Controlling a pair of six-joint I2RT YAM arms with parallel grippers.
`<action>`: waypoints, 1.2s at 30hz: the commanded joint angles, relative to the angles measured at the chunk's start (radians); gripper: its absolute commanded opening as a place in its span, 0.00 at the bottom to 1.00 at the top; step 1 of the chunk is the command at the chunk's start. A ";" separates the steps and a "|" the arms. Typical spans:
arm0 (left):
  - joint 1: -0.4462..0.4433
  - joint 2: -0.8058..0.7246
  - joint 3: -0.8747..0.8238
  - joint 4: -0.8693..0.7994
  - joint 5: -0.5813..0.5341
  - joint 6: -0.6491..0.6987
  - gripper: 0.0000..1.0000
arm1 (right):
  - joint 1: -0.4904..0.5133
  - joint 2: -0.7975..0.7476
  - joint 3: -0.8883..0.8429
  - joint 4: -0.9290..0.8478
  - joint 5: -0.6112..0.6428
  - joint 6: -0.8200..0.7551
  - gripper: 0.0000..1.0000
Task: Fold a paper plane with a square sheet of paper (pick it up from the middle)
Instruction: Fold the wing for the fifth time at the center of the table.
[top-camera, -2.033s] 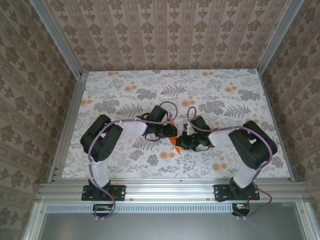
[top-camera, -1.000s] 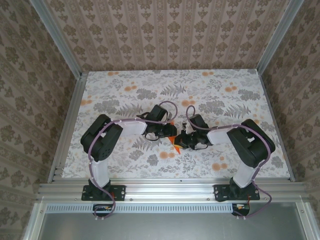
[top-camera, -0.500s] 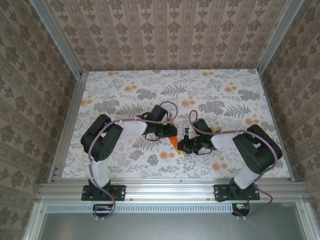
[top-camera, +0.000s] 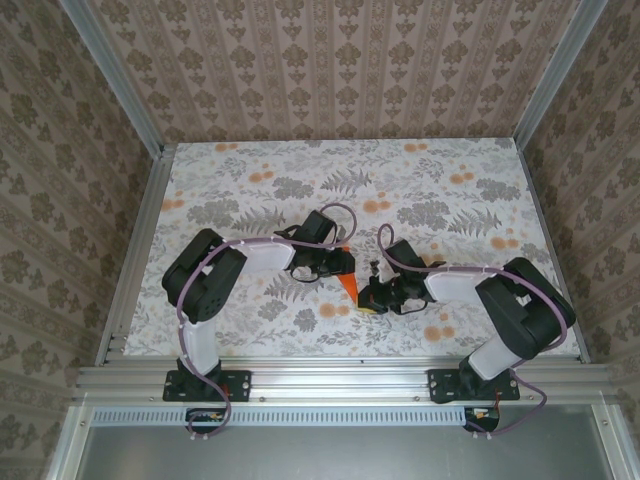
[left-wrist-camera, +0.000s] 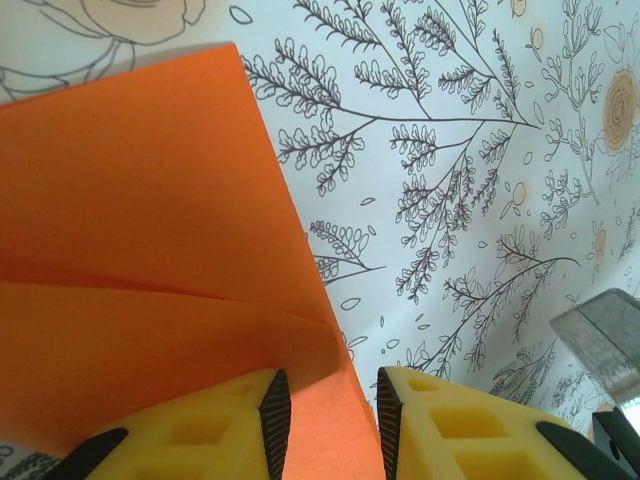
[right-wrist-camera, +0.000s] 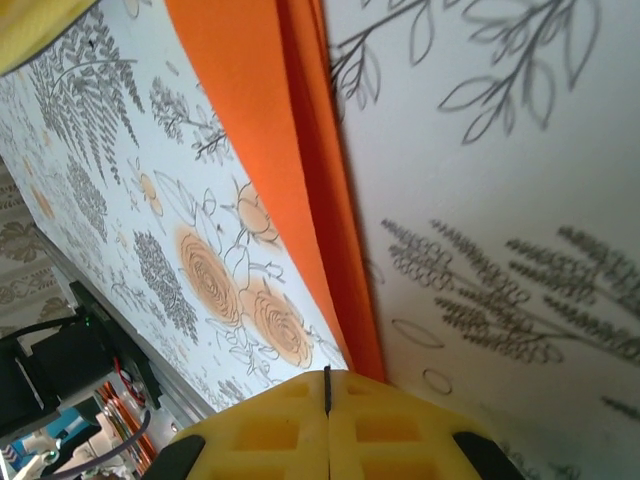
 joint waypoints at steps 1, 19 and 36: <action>0.003 0.055 -0.006 -0.077 -0.033 0.016 0.33 | 0.009 -0.008 0.025 -0.049 0.008 0.005 0.07; 0.003 0.057 0.002 -0.083 -0.026 0.022 0.33 | 0.009 0.009 -0.086 -0.026 0.068 0.028 0.05; 0.001 0.052 -0.006 -0.082 -0.023 0.021 0.33 | 0.009 -0.046 0.028 0.185 0.085 0.136 0.07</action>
